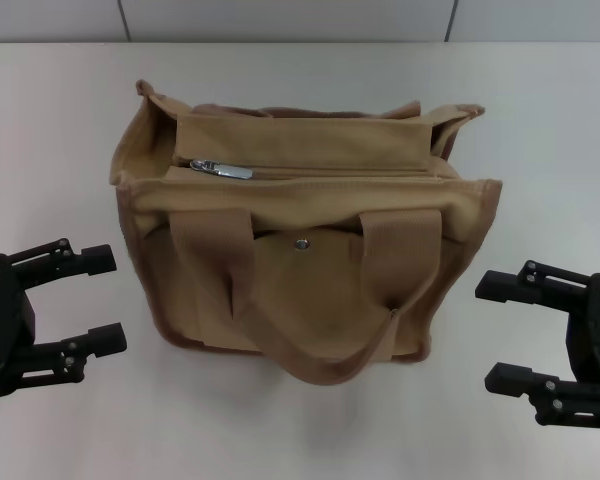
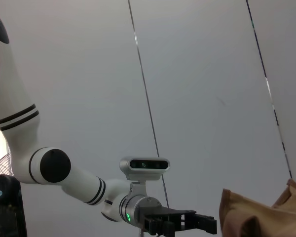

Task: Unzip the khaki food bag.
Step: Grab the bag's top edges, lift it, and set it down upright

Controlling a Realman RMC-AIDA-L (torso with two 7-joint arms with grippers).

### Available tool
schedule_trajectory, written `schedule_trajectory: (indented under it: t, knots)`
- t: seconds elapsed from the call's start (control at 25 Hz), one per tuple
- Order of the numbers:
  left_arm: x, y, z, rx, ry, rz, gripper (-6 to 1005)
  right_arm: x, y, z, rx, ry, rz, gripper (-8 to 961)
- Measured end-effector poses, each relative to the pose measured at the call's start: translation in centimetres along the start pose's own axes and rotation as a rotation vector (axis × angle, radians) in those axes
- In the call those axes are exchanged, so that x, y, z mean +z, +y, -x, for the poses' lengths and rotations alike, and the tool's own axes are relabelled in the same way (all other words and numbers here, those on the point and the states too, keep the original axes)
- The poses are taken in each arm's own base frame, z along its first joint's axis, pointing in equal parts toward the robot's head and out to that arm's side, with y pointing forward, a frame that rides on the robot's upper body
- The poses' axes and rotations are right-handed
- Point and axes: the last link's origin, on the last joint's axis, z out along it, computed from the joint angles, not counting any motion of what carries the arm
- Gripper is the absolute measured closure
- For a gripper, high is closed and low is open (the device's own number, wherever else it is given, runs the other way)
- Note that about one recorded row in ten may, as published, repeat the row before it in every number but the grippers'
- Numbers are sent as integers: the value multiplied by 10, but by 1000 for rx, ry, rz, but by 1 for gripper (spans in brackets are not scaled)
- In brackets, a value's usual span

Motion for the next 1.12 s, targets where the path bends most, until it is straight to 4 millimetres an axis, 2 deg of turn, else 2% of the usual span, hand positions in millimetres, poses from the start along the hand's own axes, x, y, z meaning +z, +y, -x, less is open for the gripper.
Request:
schedule_trajectory:
  t: [0.48,0.8,1.12]
  knots:
    - [8,-3,2,4,3,-10,221,-1,0,0,-3,-3,-10,208]
    - [25,-21,14,-11,-67,-88,246,-1,0,-1,-7,-4,-16,208]
    - [44,-24,10,3,-40,-62,271,-1,-1,-3,-4,4,-35,208]
